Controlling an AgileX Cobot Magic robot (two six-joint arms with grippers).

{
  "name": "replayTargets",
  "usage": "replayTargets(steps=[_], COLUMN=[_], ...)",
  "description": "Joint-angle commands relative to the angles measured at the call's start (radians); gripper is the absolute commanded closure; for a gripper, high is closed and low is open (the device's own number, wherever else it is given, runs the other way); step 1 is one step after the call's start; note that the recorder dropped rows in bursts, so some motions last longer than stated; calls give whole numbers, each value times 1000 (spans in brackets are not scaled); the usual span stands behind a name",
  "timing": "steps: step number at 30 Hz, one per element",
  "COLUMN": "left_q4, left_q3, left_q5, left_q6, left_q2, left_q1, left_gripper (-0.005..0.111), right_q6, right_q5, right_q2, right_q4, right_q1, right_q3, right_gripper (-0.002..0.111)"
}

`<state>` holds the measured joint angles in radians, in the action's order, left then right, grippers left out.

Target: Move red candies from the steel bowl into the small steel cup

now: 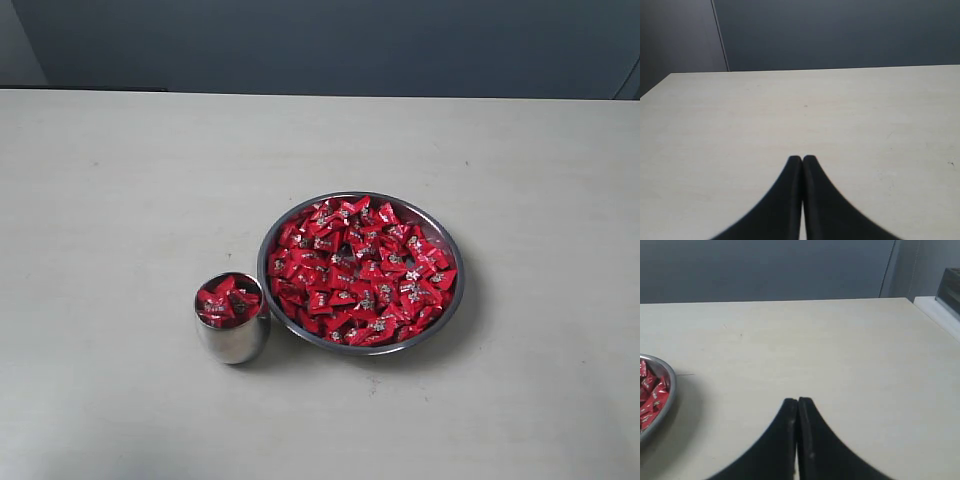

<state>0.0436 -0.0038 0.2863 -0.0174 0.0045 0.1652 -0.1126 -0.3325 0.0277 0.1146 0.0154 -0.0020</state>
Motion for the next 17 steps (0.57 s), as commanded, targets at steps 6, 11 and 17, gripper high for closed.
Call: replayTargets(steps=[6,11,17], left_q4=[1,1,1], left_q3=[4,4,4], left_q5=[-2,-2,-2], left_q6=[-3,-3,-3], left_q2=[-4,-4,-4], left_q1=[1,1,1], left_gripper=[106,106,106], right_q6=[2,2,2], right_q5=[6,6,6], right_q2=[-5,-5,-5], right_q4=[7,29,29], right_q1=[-4,-4,-4], right_q3=[2,2,2], right_gripper=[108,108,108])
